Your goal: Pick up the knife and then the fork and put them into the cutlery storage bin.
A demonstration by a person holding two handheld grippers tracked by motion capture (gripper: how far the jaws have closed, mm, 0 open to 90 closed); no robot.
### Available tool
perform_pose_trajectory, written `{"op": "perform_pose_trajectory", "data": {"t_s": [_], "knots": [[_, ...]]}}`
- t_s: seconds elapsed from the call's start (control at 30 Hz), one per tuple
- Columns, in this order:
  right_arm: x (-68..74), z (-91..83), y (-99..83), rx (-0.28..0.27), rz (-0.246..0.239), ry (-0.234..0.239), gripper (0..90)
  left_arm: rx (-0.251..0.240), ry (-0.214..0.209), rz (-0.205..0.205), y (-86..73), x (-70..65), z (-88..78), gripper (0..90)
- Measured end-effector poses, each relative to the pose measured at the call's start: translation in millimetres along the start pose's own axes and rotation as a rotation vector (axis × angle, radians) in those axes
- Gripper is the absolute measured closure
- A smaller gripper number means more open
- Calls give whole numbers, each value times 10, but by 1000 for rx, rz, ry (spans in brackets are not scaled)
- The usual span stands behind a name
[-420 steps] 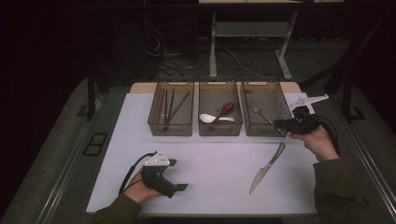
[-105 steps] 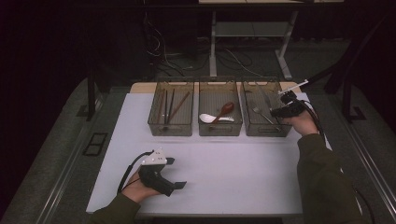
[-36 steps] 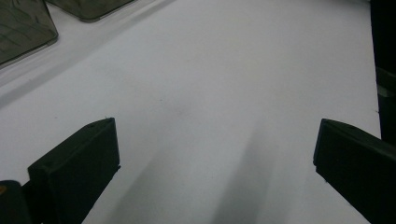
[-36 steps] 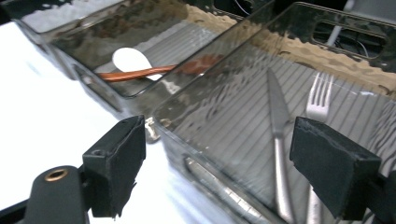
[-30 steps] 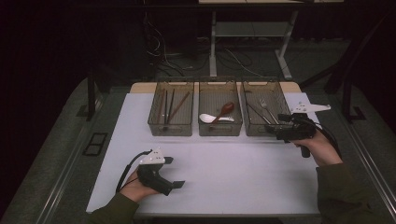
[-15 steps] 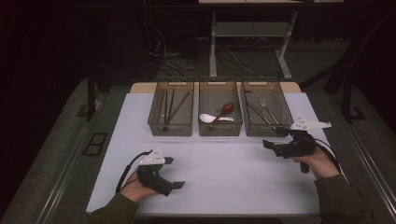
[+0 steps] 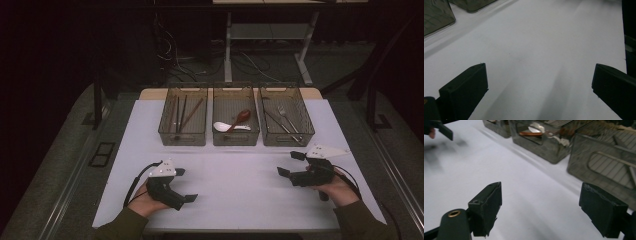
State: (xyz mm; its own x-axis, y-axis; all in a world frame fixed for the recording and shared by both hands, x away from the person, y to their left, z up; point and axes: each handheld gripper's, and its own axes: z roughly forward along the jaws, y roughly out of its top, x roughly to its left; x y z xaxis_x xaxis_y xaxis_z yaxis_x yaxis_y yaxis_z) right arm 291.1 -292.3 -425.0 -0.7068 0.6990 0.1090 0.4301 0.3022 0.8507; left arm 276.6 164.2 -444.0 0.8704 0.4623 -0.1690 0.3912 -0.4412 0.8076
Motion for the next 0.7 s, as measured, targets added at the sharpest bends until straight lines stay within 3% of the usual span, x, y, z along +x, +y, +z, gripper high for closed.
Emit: {"op": "perform_pose_trajectory", "data": {"t_s": [0.4, 0.7], "knots": [[191, -61, -203, -8, 13, 37, 182, 6, 0, 8, 1, 0, -1, 0], [192, -76, -289, 3, 12, 52, 182, 11, -2, 10, -2, 0, 0, 0]]}}
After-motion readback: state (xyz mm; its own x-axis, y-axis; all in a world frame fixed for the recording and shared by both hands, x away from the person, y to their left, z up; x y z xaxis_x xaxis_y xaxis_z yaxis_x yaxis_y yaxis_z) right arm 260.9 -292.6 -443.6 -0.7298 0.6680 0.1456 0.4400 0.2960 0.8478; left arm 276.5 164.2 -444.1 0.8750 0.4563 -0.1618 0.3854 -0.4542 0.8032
